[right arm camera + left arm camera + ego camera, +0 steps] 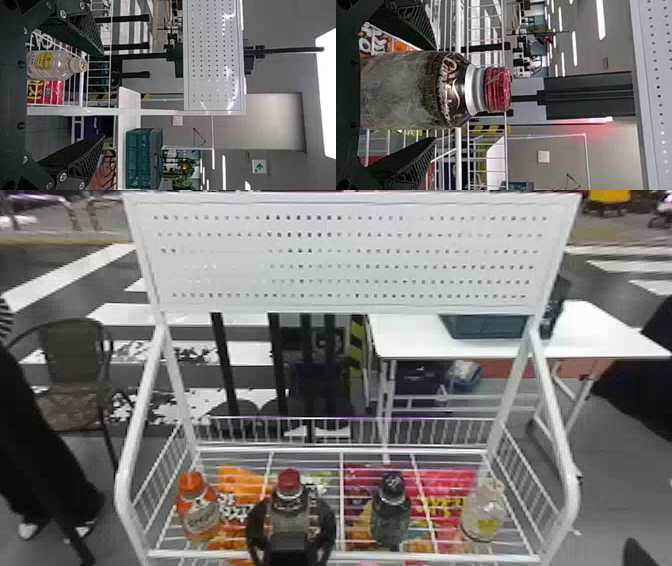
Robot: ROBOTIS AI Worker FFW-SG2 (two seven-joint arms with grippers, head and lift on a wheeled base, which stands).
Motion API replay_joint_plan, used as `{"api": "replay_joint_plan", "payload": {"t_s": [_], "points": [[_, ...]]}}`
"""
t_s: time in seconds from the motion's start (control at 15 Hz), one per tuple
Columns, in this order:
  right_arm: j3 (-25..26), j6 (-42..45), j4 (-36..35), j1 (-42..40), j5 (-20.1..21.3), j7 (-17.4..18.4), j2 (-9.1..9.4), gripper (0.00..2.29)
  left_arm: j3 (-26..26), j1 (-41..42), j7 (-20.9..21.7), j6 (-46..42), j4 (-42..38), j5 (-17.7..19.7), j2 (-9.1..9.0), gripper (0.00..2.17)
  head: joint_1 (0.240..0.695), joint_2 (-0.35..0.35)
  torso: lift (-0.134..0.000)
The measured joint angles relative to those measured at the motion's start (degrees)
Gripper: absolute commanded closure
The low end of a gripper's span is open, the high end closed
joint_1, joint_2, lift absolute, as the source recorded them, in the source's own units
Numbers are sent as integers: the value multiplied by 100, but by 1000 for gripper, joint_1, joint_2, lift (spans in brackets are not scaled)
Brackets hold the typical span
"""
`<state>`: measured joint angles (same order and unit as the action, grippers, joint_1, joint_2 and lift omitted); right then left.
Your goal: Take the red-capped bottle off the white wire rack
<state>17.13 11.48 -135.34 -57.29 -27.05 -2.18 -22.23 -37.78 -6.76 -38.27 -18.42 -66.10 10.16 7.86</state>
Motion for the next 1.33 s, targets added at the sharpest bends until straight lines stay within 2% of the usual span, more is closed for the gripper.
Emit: {"api": "replay_joint_plan", "payload": {"t_s": [0.07,0.13,0.2,0.27,0.33,0.6,0.87,1.13,1.33], "points": [[15,10,9,-7,-1,0,0,171,-1,-128,19,42,142,40,-31,100,499,0,0],[30,17,19,-17,-1,-1,0,171,-1,-217,41,59,237,86,-48,221,499,0,0],[51,34,35,-29,-1,-1,-3,171,-1,-288,55,65,306,150,-53,809,499,0,0],[70,58,61,-34,-2,-1,-7,171,2,-323,45,66,330,200,-53,1663,499,0,0],[86,73,82,-35,-6,-1,-16,171,4,-331,-2,65,326,231,-52,1983,499,0,0],[104,70,115,46,-51,7,-74,171,6,-124,-105,89,-55,265,18,1983,499,0,0],[28,35,176,151,-53,8,-99,171,10,247,-351,707,-1139,225,301,1983,499,0,0],[-7,36,265,207,-58,6,-106,171,117,948,-644,2046,-3166,-4,756,1980,499,0,0],[-52,61,371,248,-61,-1,-101,171,932,1958,-484,3258,-4988,-210,1143,1980,499,0,0]]}}
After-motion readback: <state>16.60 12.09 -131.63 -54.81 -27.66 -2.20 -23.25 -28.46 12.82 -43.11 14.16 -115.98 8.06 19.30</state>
